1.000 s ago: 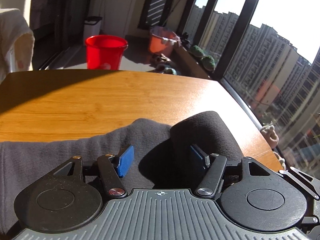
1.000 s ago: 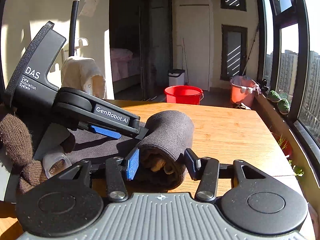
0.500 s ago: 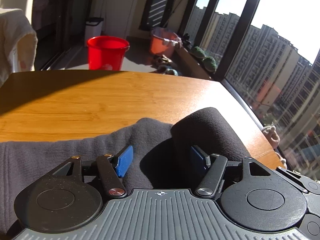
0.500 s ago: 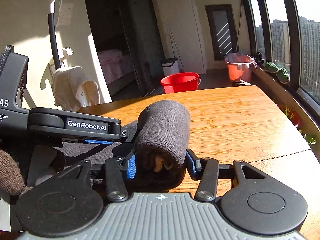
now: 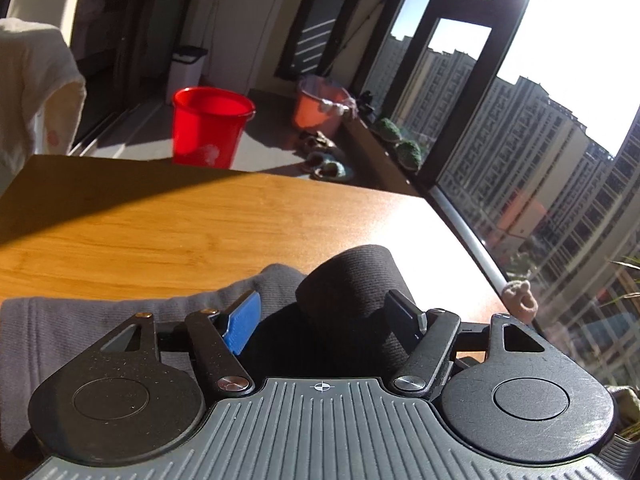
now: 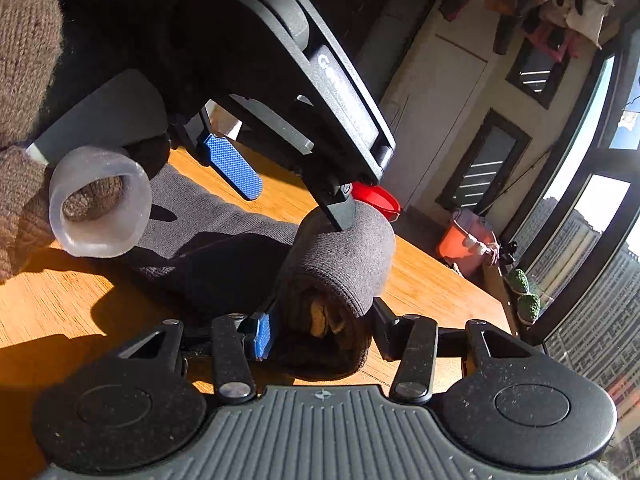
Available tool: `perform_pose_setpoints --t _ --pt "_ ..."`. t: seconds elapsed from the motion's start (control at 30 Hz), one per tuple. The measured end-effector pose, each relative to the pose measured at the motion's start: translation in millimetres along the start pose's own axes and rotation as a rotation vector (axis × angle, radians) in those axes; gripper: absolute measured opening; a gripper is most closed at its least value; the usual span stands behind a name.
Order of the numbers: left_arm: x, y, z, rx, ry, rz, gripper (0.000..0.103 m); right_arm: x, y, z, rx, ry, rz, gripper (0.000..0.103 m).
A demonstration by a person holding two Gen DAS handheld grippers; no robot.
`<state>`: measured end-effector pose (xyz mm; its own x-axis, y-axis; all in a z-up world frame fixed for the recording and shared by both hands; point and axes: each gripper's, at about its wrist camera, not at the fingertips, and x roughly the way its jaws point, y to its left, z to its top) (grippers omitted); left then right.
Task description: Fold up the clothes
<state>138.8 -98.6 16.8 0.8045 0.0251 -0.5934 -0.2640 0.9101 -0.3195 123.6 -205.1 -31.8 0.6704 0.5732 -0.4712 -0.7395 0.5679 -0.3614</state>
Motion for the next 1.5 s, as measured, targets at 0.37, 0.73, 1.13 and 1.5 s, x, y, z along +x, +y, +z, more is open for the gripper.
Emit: perform_pose_setpoints --t 0.37,0.73,1.13,1.5 --pt "1.3 10.1 -10.6 0.02 -0.004 0.072 0.082 -0.6 -83.4 -19.4 0.588 -0.035 0.285 0.077" --pt "2.6 19.5 -12.3 0.004 0.004 0.057 0.082 27.6 -84.6 -34.5 0.756 0.035 0.351 0.061" --pt "4.8 13.7 2.3 -0.069 -0.01 0.002 0.078 0.2 -66.6 -12.9 0.191 0.017 -0.011 0.039" --pt "31.5 -37.9 -0.1 0.122 0.005 0.048 0.085 -12.8 -63.3 -15.0 0.162 -0.028 0.103 0.056"
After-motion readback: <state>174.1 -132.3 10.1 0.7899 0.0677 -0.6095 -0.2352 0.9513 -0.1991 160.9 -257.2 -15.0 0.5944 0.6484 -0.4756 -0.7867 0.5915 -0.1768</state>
